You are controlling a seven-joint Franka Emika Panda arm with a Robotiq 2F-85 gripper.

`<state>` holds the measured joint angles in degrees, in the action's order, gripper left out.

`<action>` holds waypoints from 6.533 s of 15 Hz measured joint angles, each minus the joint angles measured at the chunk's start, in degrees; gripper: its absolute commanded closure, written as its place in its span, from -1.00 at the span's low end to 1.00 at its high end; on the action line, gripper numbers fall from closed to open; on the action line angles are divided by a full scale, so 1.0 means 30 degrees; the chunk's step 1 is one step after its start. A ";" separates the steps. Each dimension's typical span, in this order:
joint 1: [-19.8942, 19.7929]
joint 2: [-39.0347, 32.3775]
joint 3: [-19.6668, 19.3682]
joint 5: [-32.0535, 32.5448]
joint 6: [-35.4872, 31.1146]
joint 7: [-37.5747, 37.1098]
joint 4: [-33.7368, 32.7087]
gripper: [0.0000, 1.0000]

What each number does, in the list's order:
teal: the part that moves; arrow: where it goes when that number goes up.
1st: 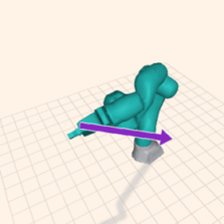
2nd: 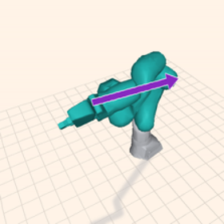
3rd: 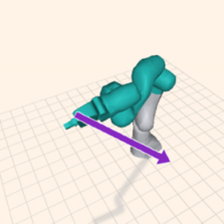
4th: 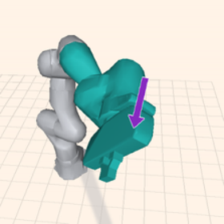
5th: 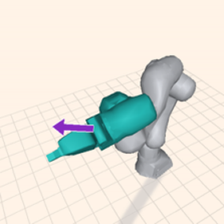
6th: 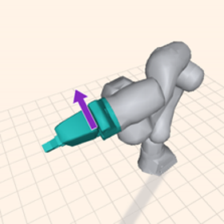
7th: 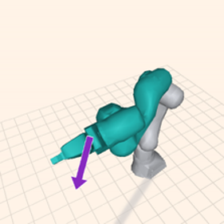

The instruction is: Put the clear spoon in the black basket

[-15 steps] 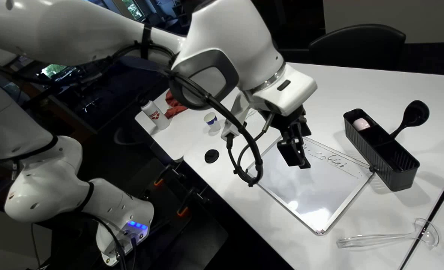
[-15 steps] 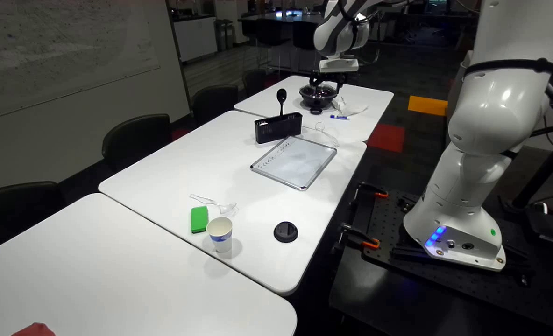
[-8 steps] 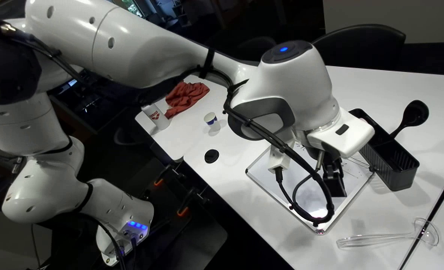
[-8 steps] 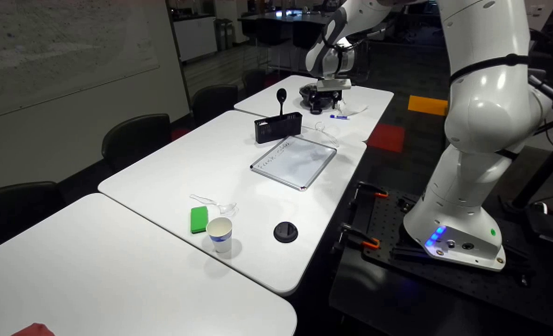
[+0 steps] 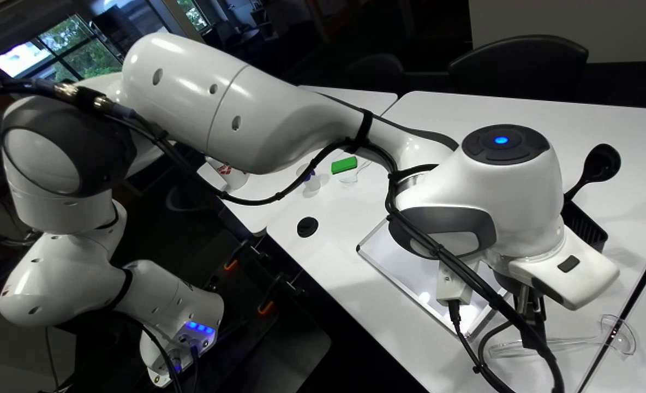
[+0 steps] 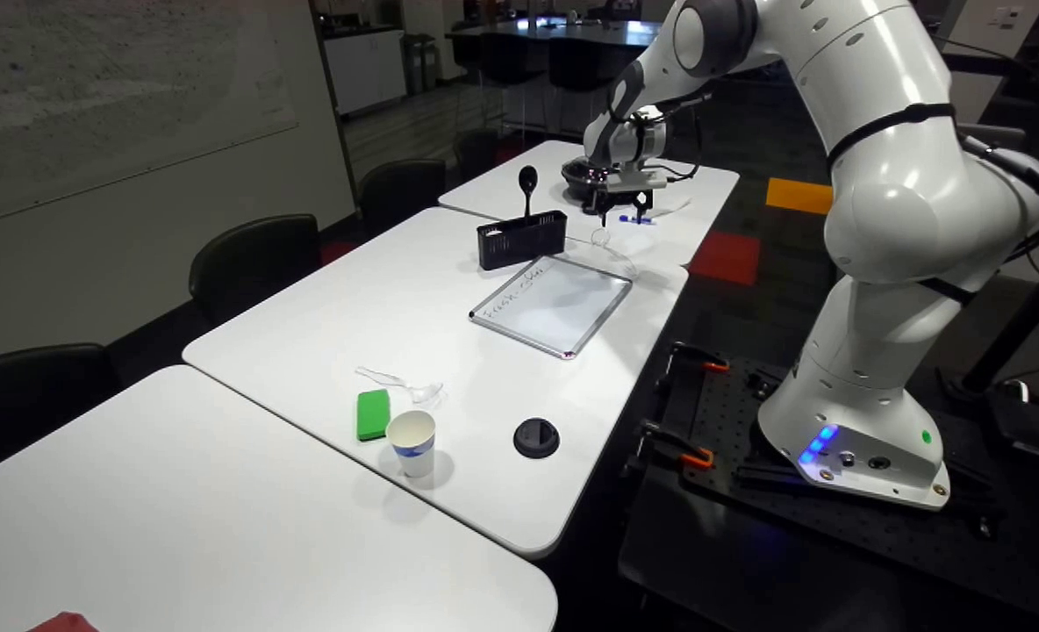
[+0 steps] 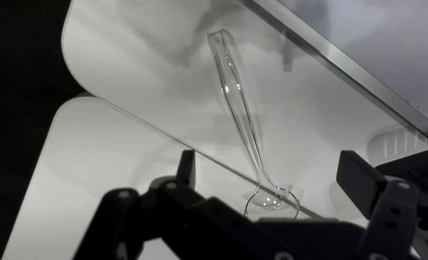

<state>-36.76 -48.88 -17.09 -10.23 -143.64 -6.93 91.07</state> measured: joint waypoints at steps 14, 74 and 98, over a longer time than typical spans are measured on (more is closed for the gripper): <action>-0.0167 -0.3319 0.0345 -0.0031 0.0079 -0.0576 -0.3467 -1.00; 0.7680 1.1149 -0.1886 0.6757 0.2243 -0.3412 0.6299 0.66; 1.3343 0.7281 -0.7185 2.8037 0.1959 -3.3604 0.4560 0.66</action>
<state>3.27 -27.04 -38.65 73.88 -137.77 -107.74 104.75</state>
